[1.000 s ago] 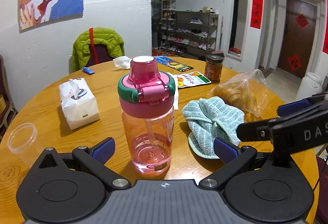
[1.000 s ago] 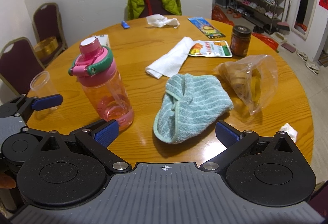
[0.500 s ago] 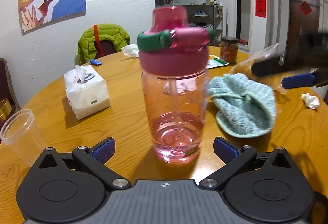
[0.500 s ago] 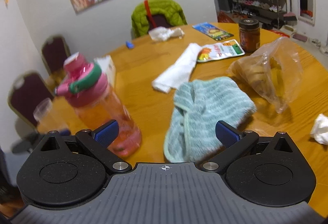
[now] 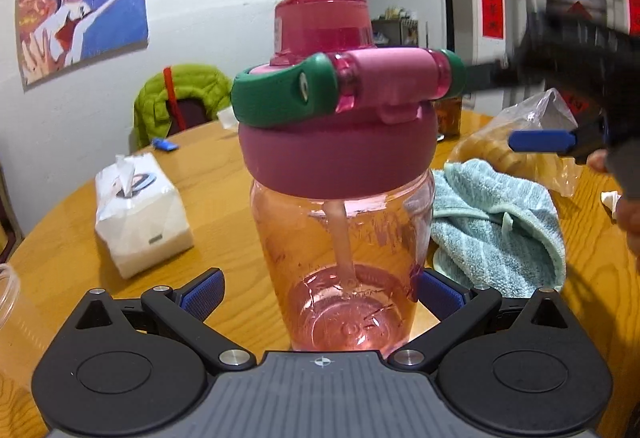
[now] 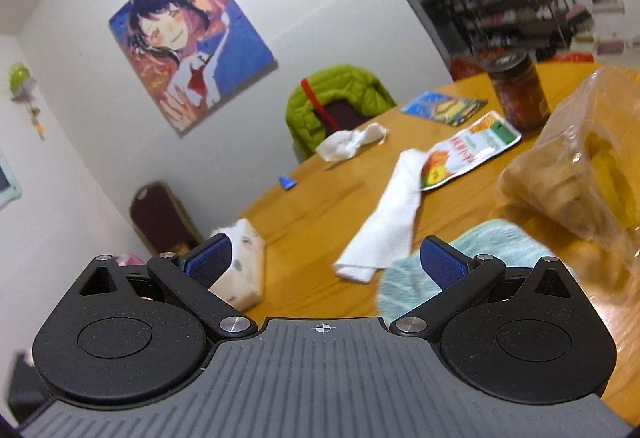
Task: Clean container
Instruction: 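Grasp the pink bottle with the left tool while the right tool grasps the blue towel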
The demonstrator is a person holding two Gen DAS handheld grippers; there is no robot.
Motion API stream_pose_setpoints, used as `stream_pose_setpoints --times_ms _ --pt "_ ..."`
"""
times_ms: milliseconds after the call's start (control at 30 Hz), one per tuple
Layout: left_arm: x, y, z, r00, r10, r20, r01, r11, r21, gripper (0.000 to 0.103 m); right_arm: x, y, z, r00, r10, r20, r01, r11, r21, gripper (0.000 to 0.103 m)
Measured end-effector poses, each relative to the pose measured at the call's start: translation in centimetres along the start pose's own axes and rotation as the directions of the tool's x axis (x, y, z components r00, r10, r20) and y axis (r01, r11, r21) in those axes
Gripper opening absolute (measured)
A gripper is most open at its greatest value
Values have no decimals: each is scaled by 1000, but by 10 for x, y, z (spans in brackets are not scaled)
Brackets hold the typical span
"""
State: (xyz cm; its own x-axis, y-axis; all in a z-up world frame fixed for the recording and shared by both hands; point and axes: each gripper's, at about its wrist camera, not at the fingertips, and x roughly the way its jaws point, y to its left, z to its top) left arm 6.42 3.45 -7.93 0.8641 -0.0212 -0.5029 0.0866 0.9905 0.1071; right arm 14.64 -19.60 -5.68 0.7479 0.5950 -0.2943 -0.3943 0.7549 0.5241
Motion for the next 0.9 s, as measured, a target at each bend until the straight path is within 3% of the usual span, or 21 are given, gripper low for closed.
stream_pose_setpoints --times_ms 167,300,433,500,600,700,767,833,867,900 --pt "2 7 3 994 -109 10 109 994 9 73 1 1 -3 998 -68 13 70 991 -116 102" --pt "17 7 7 986 -161 41 160 986 37 73 3 6 -4 992 -128 10 127 970 -210 96" --pt "15 9 3 985 -161 58 159 987 36 74 11 15 -8 979 -204 -7 190 920 -343 96" --pt "12 9 -3 985 -154 72 152 988 28 79 18 18 -12 970 -242 -25 213 894 -393 95" --pt "12 11 -6 982 -172 77 170 985 32 72 29 20 -17 958 -284 -51 233 865 -445 95" --pt "11 11 -7 980 -184 81 181 983 41 72 39 21 -21 945 -322 -58 255 837 -483 92" --pt "11 12 -8 978 -195 77 192 980 44 71 46 22 -24 936 -347 -61 270 818 -508 85" --pt "10 16 -8 976 -206 67 203 978 46 71 53 22 -27 926 -372 -64 283 797 -533 66" --pt "9 18 -10 975 -211 64 208 977 50 71 56 23 -28 921 -384 -65 289 787 -545 54" --pt "7 19 -11 974 -216 65 213 976 53 71 59 23 -30 916 -396 -66 295 776 -558 22"
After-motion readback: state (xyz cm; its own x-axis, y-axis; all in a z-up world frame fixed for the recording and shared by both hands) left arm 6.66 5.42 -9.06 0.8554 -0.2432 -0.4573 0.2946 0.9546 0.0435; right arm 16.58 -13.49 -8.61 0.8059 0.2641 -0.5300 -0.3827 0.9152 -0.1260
